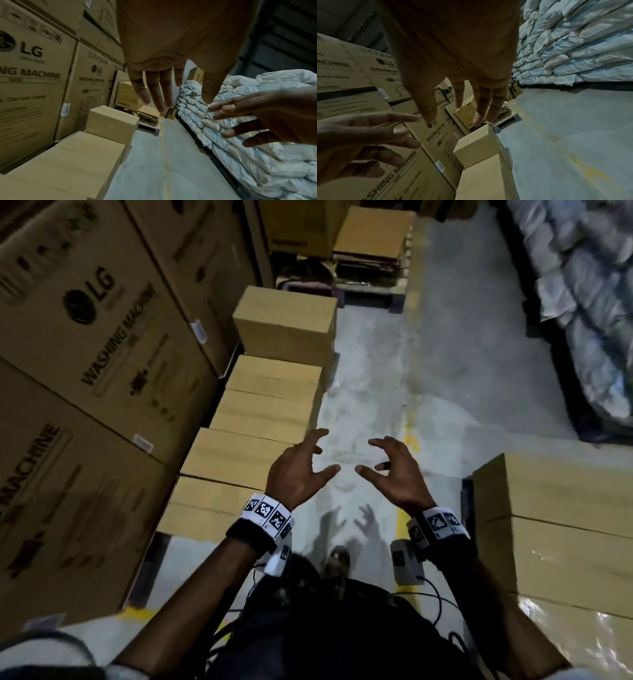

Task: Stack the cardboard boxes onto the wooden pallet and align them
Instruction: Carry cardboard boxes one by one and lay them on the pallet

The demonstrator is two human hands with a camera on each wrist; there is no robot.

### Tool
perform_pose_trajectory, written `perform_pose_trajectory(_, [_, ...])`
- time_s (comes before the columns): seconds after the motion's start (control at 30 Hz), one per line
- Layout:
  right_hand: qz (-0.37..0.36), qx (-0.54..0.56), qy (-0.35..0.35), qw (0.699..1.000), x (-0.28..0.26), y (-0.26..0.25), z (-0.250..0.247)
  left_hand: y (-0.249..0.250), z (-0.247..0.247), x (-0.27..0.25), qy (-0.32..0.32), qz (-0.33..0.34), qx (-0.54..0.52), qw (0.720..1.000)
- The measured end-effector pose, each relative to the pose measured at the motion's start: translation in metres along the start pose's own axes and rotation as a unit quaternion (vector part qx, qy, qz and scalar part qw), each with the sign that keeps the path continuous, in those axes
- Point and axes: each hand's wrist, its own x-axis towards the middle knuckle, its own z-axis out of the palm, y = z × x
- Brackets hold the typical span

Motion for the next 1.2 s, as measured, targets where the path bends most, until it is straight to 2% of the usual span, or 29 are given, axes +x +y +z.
perform_pose_trajectory(0.27, [-0.029, -0.001, 0.021, 0.999, 0.174, 0.007, -0.034, 0.012, 0.006, 0.194, -0.035, -0.022, -0.038, 0.998])
perform_pose_trajectory(0.43, [-0.045, -0.026, 0.024, 0.998, 0.321, 0.016, -0.057, 0.013, 0.006, 0.356, -0.036, -0.024, -0.056, 0.998])
perform_pose_trajectory(0.57, [-0.029, -0.062, 0.021, 0.997, 0.452, 0.002, -0.094, 0.013, -0.007, 0.493, -0.045, -0.043, -0.055, 0.997])
perform_pose_trajectory(0.7, [-0.079, -0.073, -0.003, 0.994, 0.565, -0.017, -0.128, 0.019, -0.032, 0.612, -0.049, -0.061, -0.067, 0.995])
perform_pose_trajectory(0.83, [-0.030, -0.053, -0.010, 0.998, 0.647, -0.027, -0.148, 0.017, -0.040, 0.690, -0.056, -0.058, -0.057, 0.995])
perform_pose_trajectory(0.93, [-0.026, -0.066, -0.049, 0.996, 0.709, -0.026, -0.155, 0.009, -0.046, 0.740, -0.055, -0.074, -0.048, 0.995])
perform_pose_trajectory(1.07, [-0.018, -0.091, -0.128, 0.987, 0.808, -0.033, -0.165, -0.011, -0.051, 0.805, -0.038, -0.131, -0.064, 0.989])
perform_pose_trajectory(1.2, [-0.060, -0.084, -0.194, 0.975, 0.924, -0.041, -0.170, -0.031, -0.051, 0.872, -0.002, -0.212, -0.089, 0.973])
